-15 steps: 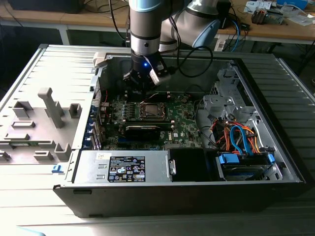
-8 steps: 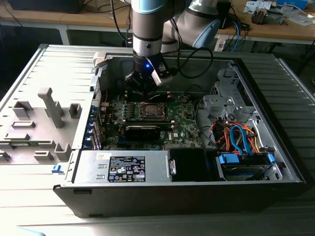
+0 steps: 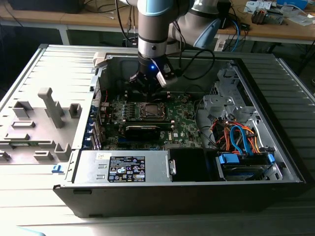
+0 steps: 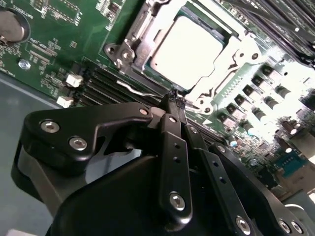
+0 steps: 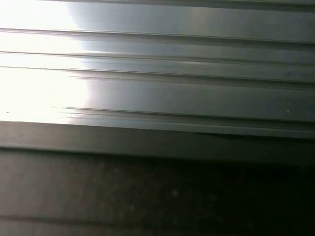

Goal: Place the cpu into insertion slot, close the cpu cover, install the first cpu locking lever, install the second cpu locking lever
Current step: 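Install the first cpu locking lever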

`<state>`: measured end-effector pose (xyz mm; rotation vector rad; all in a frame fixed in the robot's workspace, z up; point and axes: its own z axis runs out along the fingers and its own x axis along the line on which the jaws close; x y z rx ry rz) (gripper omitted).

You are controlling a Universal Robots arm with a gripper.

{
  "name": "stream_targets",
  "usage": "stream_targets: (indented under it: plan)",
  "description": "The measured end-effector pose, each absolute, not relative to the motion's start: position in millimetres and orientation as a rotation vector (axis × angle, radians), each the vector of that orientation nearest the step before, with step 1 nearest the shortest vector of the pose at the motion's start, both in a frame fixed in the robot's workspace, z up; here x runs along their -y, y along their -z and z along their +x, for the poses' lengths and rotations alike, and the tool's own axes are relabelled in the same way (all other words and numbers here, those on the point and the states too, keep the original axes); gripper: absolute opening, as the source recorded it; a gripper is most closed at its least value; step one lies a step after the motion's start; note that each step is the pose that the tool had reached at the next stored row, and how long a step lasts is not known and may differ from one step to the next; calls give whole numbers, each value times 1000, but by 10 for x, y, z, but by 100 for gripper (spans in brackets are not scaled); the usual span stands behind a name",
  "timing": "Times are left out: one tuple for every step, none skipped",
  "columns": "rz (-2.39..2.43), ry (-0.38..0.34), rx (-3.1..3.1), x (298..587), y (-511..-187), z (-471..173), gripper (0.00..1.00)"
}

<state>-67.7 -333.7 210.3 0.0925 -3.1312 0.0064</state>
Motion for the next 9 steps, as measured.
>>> stream_targets:
  plan:
    - [93,-7,3131,3337,-2097,-658,11]
    - [93,-6,3131,3337,-2092,-644,11]
    - [93,-6,3131,3337,-2083,-627,11]
    - [93,-7,3131,3337,-2076,-609,11]
    - [93,-7,3131,3337,-2069,-597,11]
    - [93,-7,3131,3337,-2064,-589,11]
    - [92,-7,3131,3337,-2056,-572,11]
    - [93,-7,3131,3337,-2051,-563,11]
    - [92,-7,3131,3337,-2047,-555,11]
